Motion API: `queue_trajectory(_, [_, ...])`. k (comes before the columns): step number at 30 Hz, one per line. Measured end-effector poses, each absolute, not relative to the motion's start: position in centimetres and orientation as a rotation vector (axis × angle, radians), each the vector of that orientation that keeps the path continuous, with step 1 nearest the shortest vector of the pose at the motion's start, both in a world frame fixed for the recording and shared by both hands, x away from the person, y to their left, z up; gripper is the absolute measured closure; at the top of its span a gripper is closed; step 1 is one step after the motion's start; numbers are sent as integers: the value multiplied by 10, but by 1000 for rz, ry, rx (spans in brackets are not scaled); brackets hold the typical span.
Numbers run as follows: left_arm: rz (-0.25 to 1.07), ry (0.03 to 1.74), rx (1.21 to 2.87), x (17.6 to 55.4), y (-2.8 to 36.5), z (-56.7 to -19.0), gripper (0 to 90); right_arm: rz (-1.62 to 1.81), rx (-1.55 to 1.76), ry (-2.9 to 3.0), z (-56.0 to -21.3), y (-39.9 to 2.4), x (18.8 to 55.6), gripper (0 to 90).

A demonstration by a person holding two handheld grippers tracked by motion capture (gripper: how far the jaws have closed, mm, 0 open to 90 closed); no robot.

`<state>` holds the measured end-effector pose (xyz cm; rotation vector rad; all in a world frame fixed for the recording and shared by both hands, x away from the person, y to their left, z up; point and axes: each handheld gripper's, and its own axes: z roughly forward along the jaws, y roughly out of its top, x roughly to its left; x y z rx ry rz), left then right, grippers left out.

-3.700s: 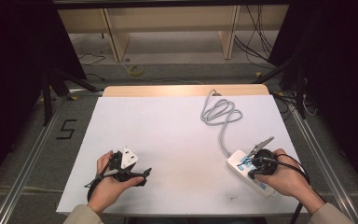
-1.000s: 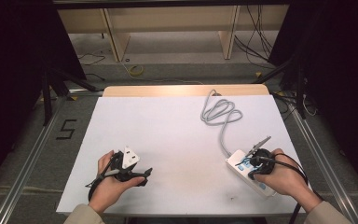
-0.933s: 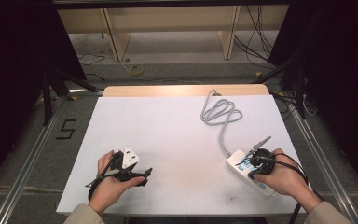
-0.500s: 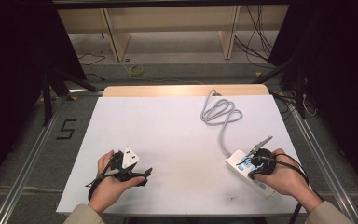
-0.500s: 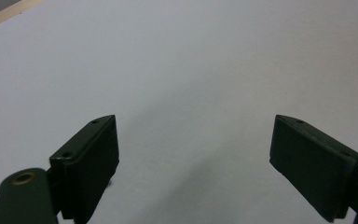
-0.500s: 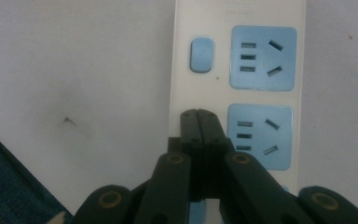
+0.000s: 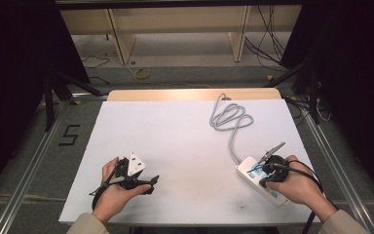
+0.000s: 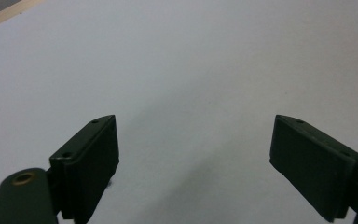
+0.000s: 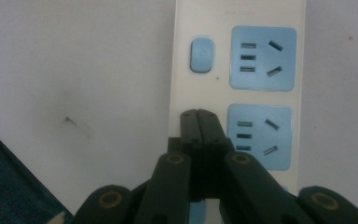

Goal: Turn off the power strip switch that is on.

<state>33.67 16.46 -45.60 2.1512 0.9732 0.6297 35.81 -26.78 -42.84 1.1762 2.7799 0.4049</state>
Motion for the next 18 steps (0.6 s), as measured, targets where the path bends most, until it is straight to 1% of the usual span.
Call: queue_trajectory(18, [630,974,2151,337,165,-456,151,408,1168,2779,-428,-268,358,900])
